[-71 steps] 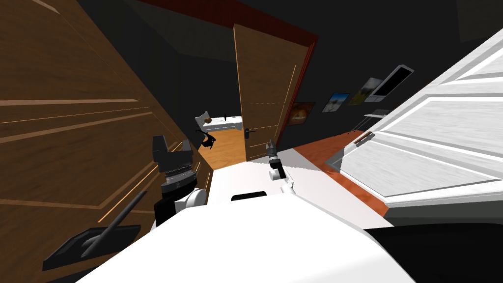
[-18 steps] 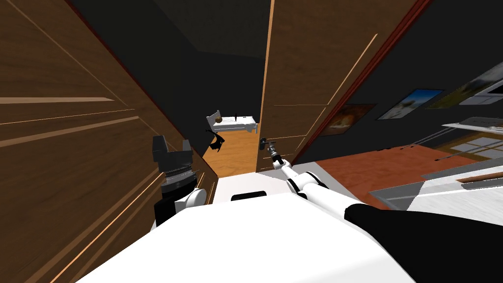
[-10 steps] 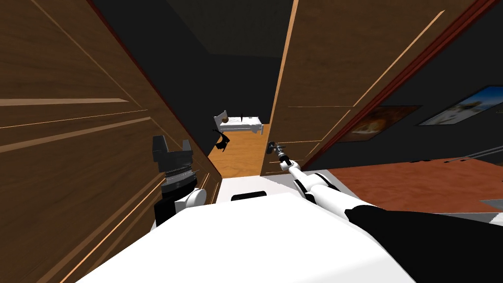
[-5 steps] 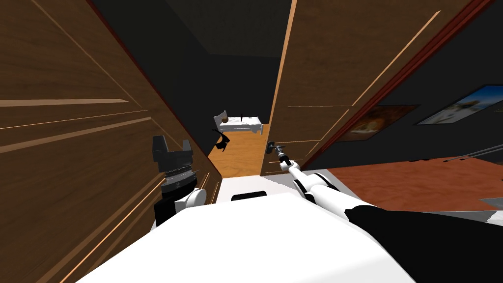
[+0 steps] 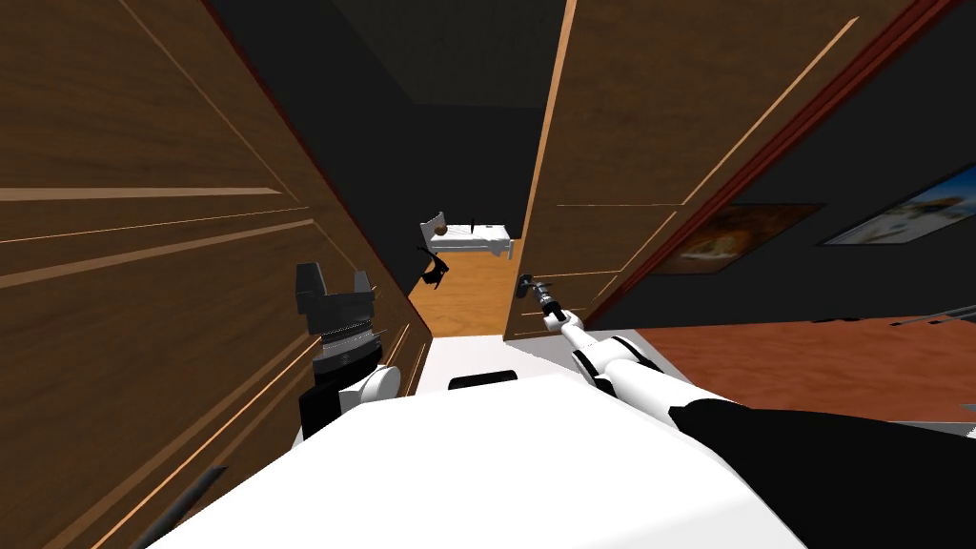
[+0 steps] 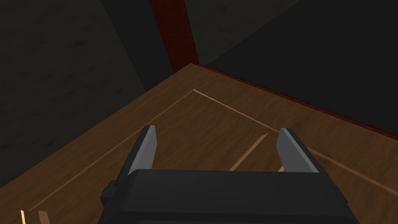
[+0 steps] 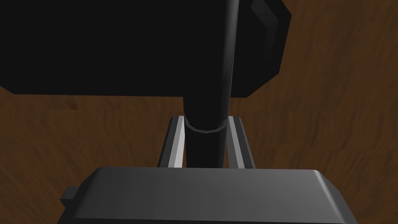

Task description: Pull the door open

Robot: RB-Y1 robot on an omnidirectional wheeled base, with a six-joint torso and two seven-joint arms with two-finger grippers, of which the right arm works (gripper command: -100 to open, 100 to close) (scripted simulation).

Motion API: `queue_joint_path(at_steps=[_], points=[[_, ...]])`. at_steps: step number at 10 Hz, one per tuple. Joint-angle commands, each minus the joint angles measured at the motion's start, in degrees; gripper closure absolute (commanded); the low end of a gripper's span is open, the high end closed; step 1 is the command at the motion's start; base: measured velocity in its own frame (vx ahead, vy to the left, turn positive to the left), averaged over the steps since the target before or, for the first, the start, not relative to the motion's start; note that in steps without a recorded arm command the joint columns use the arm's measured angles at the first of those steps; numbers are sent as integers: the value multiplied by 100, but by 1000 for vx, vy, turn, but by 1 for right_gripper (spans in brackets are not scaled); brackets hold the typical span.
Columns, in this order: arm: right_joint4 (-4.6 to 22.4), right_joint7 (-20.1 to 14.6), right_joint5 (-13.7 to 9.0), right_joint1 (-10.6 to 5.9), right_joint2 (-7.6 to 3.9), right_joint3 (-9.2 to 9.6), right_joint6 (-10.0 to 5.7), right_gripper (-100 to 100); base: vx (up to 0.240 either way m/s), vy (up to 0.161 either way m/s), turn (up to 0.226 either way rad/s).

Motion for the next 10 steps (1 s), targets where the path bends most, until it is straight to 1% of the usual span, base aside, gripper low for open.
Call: queue_joint_path(at_steps=[1,5,6,7,10], points=[[61,-153,49,15,-52,140,-114,100,-187,-113,116],[-14,-476,148,87,-188,439,-282,100,-221,-117,111],[53,-418,137,46,-150,401,-266,100,-95,-51,38],[15,-560,198,82,-188,562,-358,100,-126,-69,28],[-92,-821,304,119,-298,848,-529,100,-203,-133,55]])
